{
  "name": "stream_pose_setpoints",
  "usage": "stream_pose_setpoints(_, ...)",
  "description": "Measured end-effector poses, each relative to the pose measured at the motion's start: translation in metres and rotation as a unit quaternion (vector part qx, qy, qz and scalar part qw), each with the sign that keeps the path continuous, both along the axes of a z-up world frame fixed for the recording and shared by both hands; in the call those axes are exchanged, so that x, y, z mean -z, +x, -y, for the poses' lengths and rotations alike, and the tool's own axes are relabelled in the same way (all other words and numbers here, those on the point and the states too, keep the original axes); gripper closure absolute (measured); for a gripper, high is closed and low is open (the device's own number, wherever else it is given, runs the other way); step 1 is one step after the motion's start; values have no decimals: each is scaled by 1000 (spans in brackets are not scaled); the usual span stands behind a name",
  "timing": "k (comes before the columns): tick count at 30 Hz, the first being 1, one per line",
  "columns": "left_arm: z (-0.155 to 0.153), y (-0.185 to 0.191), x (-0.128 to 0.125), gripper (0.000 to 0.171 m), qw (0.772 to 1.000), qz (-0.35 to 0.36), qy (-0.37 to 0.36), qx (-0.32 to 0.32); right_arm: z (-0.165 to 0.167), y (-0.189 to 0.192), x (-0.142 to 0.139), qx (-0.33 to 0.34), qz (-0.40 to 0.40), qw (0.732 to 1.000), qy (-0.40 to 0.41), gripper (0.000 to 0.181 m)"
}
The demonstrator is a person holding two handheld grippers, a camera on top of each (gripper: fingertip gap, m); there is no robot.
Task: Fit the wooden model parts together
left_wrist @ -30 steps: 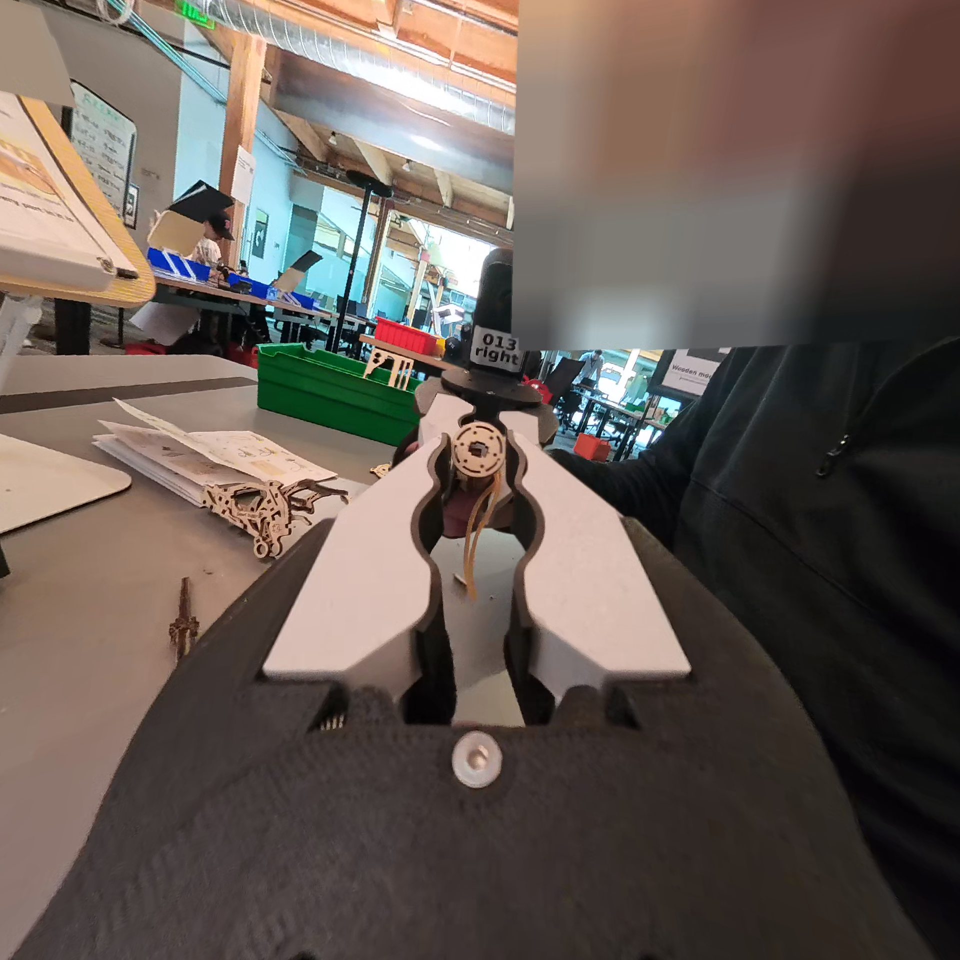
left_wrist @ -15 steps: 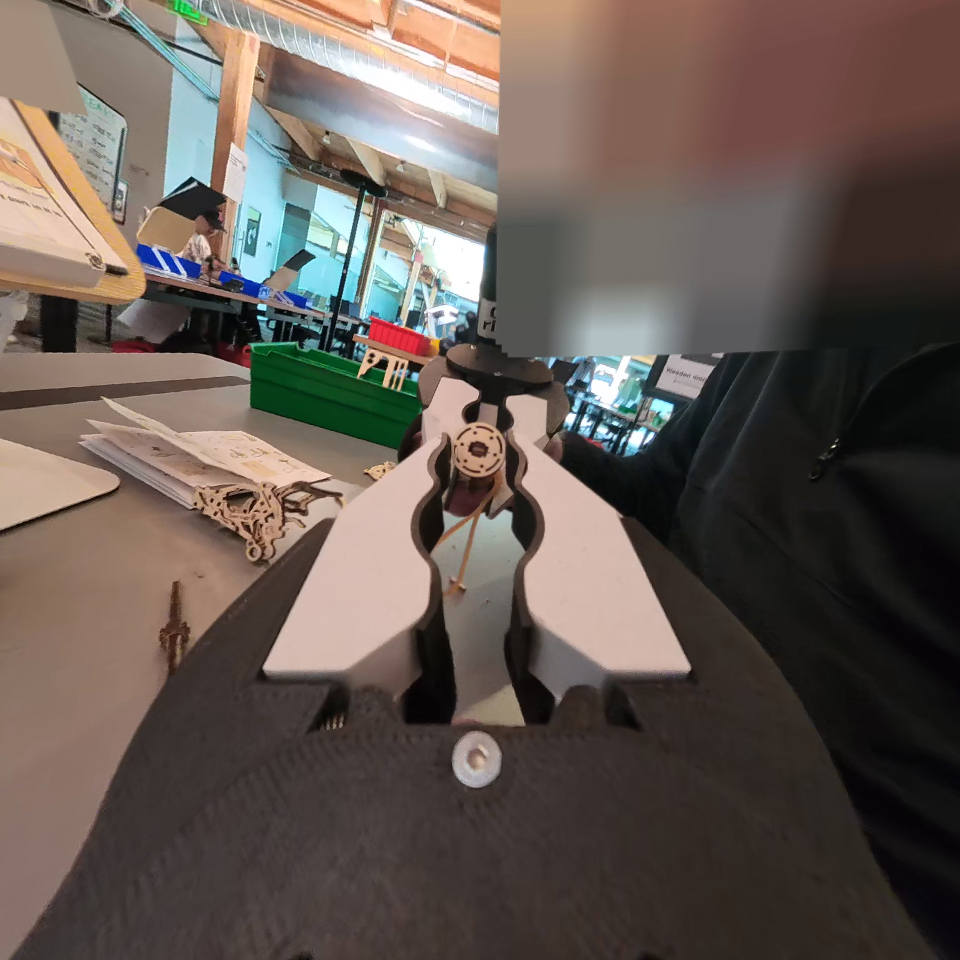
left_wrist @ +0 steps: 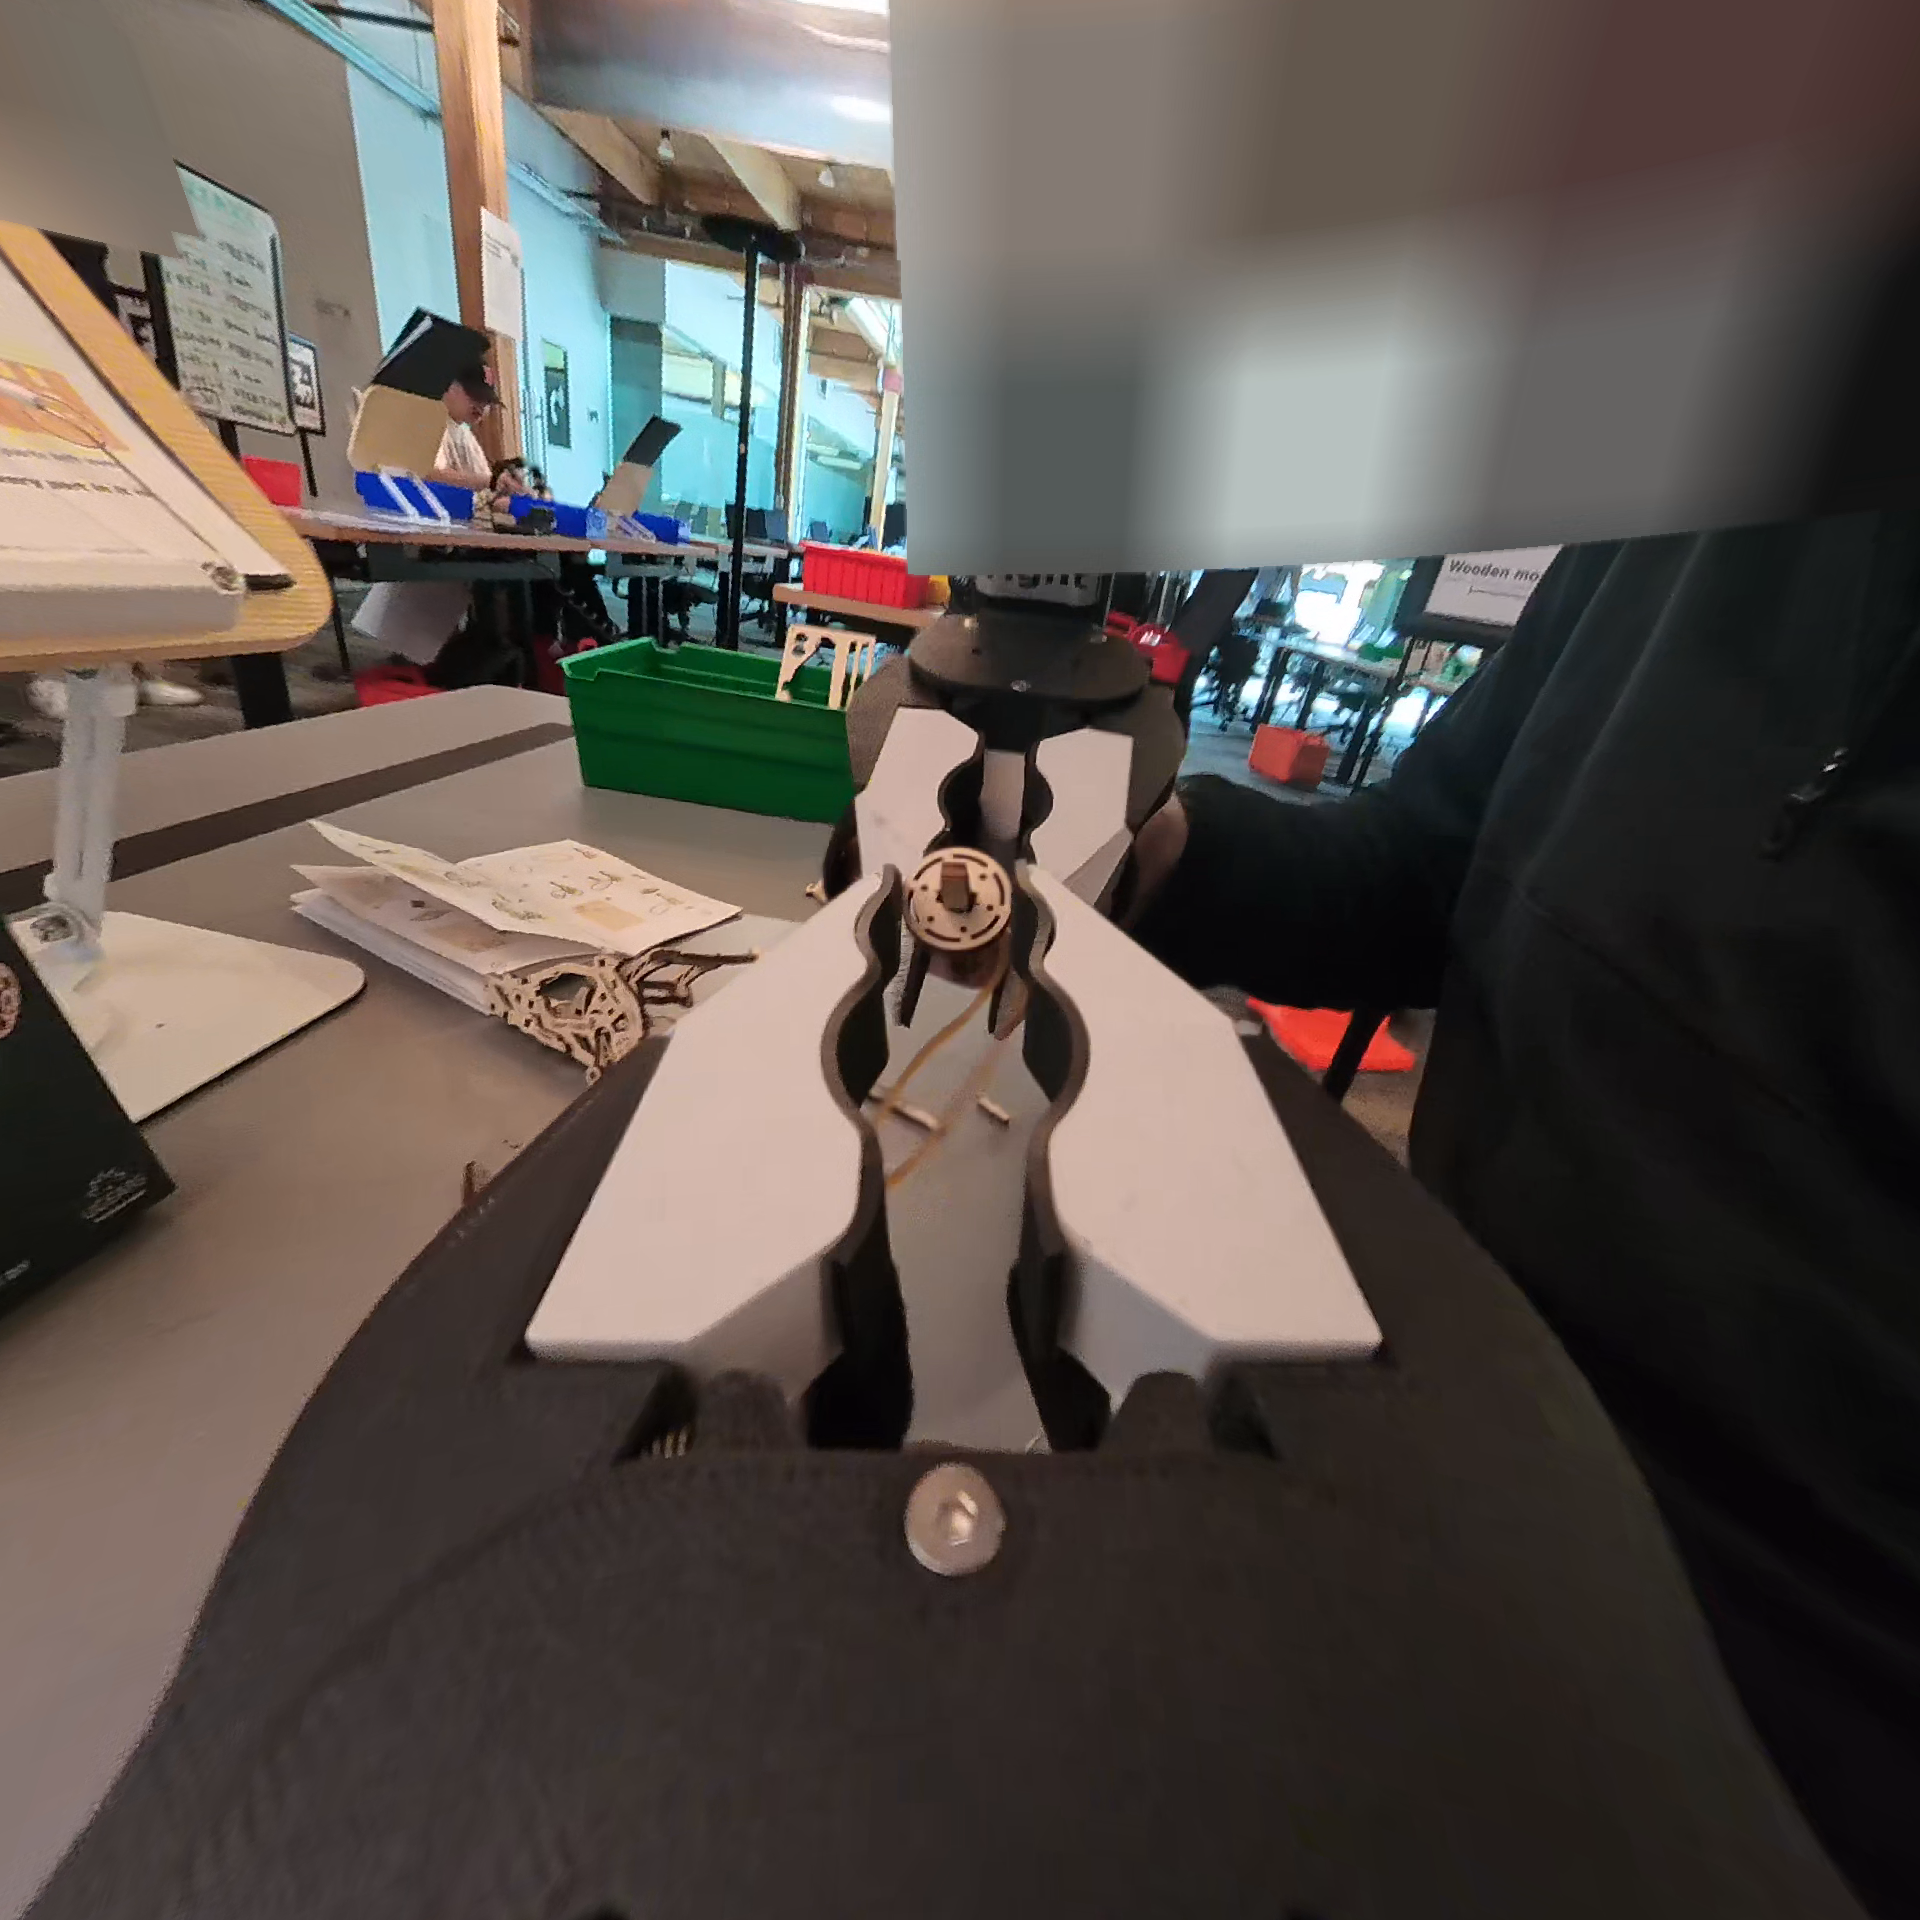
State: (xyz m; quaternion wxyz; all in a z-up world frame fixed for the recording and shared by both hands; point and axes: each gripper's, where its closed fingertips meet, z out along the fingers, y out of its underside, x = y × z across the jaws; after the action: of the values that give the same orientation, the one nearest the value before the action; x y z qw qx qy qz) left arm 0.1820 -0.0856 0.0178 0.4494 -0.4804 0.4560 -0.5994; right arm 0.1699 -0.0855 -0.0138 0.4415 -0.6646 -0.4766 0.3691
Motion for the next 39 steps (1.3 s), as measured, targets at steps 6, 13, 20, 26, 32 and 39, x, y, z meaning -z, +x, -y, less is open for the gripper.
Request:
stream_pose_setpoints(6, -2, -3, -2, 153, 999, 26, -22, 0, -1, 0, -8, 10, -22, 1000, 8, 168)
stream_pose_setpoints(13, -3, -5, -2, 153, 998, 42, -55, 12, -2, 1, -14, 18, -38, 999, 8, 168)
stream_pose_setpoints(20, -5, -6, -3, 154, 985, 98, -134, 51, -3, 1, -20, 34, -8, 999, 11, 168)
stream_pose_setpoints(26, -1, -2, -7, 153, 982, 108, -142, 69, -1, 1, -19, 26, 0, 1000, 8, 168)
stream_pose_setpoints(32, -1, 0, -7, 153, 985, 99, -131, 59, -1, 3, -21, 31, -2, 999, 19, 168)
stream_pose_setpoints(39, 2, 4, -10, 153, 991, 75, -103, 39, 0, 2, -17, 29, -14, 999, 26, 168)
